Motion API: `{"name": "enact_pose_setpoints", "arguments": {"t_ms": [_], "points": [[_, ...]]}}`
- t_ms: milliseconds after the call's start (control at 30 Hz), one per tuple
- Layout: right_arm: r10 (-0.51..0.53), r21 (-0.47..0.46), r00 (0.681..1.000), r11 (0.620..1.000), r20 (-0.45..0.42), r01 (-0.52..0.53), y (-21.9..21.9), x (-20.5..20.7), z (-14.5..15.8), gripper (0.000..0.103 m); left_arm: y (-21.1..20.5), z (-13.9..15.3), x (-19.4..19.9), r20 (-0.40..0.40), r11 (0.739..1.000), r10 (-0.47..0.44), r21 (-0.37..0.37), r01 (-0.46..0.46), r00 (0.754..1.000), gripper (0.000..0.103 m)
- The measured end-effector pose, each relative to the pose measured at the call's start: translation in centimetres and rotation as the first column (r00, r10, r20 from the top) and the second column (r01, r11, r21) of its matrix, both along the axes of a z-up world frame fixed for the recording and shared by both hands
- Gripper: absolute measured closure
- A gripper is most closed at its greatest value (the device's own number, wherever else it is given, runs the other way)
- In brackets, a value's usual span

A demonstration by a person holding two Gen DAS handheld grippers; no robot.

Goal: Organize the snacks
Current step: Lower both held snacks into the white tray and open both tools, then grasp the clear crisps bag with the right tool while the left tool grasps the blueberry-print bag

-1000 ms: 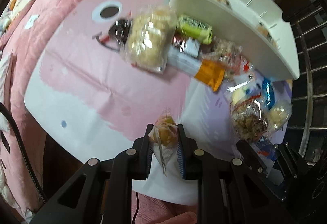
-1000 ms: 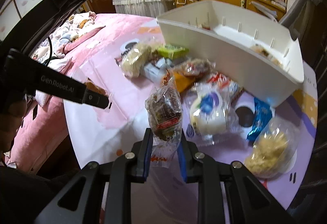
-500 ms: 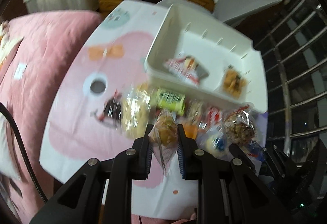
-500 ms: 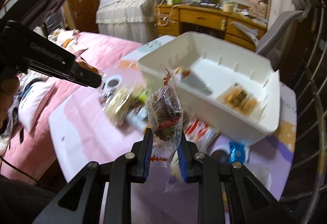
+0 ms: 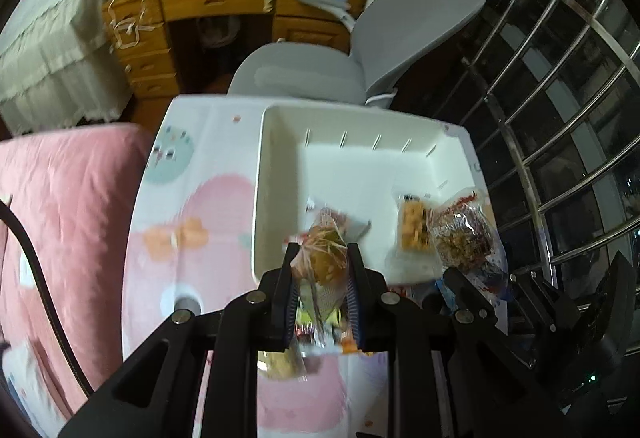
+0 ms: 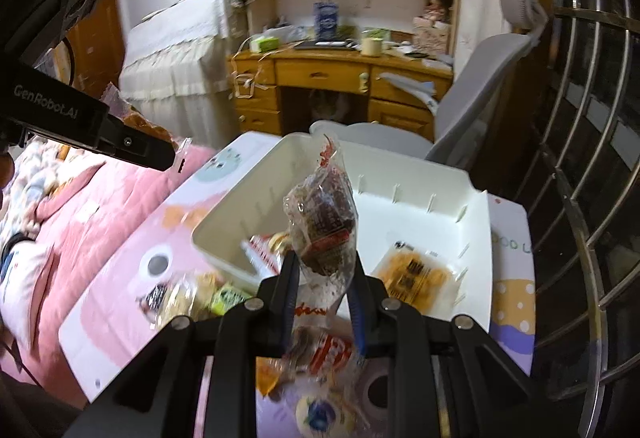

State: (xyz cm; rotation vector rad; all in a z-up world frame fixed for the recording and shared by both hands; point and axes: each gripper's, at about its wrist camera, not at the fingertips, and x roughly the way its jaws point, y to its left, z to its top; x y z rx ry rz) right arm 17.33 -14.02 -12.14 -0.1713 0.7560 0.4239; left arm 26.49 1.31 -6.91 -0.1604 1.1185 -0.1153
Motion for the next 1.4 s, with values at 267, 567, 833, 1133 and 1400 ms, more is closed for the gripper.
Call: {"name": "enact_pose_setpoints", "arguments": {"t_ms": [267,567,833,1133,1400], "points": [[-0.112,0.008,0.993,0.994,0.041,0.112,0.0,1.8,1.1,0.080,0.0,-0.1,4.2,0.010,0.997,-0.079,0.000,0.079,0.997,0.080],[-0.272,0.040,0.961,0.961,-0.045,0.274,-1.1,2.5,-0.4,0.056,-0.3,-2.2,5.9,-0.051,0.986,-0.164,0.000,0.164,0.985,0.040],[-0.352,0.049,0.932,0.933,-0.088,0.357,-2.7,1.3,-0.4,0.052,-0.8,-2.5,5.3,-0.058,0.979,-0.206,-0.019,0.205,0.977,0.038],[-0.452,0.063,0.879,0.883,-0.149,0.465,-5.3,-1.8,-0.6,0.047,-2.4,-2.8,2.5,-0.073,0.957,-0.289,-0.042,0.287,0.955,0.037],[-0.547,0.058,0.817,0.824,-0.182,0.564,-7.9,-5.6,-1.3,0.041,-4.8,-3.9,-0.2,-0.105,0.925,-0.379,-0.042,0.377,0.919,0.037]]}}
